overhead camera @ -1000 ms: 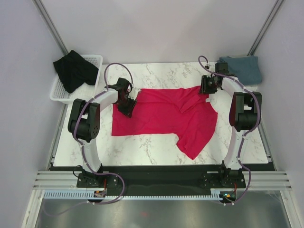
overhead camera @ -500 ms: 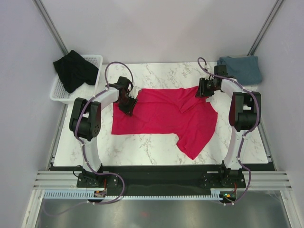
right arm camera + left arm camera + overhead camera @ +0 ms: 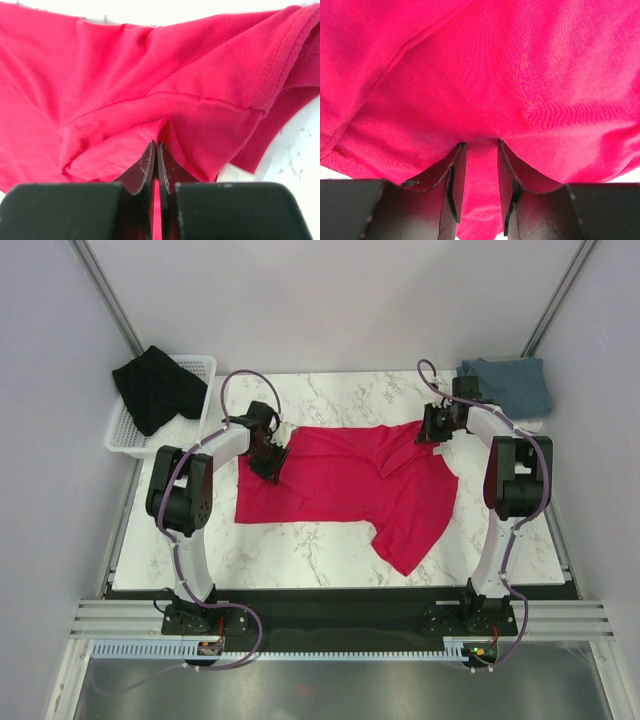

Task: Fold and stack the t-shirts
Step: Fold the tshirt

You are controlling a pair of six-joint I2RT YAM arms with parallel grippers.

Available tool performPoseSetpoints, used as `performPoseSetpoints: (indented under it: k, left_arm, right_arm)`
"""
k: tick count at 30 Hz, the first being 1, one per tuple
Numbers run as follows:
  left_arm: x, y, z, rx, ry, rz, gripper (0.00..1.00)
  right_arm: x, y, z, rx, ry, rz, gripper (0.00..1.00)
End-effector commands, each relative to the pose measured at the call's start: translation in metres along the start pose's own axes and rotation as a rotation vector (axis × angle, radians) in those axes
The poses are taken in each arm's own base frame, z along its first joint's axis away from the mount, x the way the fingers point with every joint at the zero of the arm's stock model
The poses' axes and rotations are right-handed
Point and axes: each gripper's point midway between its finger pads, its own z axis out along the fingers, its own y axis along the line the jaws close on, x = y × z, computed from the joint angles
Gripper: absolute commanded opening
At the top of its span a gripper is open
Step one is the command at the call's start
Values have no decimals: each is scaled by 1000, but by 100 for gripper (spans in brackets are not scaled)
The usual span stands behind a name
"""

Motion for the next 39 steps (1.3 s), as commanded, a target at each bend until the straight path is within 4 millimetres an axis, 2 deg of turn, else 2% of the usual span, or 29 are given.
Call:
performPoseSetpoints:
  k: [1, 6, 7, 8, 10, 14, 20, 28, 30, 31, 34, 39]
  left_arm:
    - [-13, -3, -4, 13, -36, -21, 38]
    - [-16, -3, -7, 13, -48, -20, 38]
    - [-16, -4, -8, 16, -51, -22, 38]
    - [-17, -4, -9, 15, -52, -21, 38]
    - [-18, -4, -10, 14, -57, -23, 38]
    - [-20, -4, -12, 11, -68, -19, 38]
    - [-22, -4, -15, 10, -75, -20, 38]
    - [-20, -3, -17, 4, -77, -17, 38]
    - [-20, -3, -17, 2, -78, -16, 38]
    - [-21, -3, -17, 0, -79, -15, 38]
    - [-20, -3, -18, -3, -78, -12, 38]
    - [-21, -3, -18, 0, -80, -13, 38]
  right_arm:
    - [-20, 14, -31, -3, -70, -33, 8]
    - [-4, 22, -49, 8, -60, -15, 5]
    - [9, 22, -48, 8, -37, 2, 4]
    - [10, 26, -57, 6, -48, 0, 4]
    - [22, 31, -61, -2, -33, 19, 3]
    - [56, 36, -70, -8, 6, 57, 2]
    - [76, 40, -80, 2, 18, 83, 0]
    - [93, 38, -77, 7, 55, 119, 0]
    - [97, 36, -76, 12, 64, 122, 10]
    - [98, 34, -76, 23, 67, 118, 23]
    - [98, 27, -78, 59, 69, 111, 34]
    - [84, 28, -92, 83, 29, 36, 37]
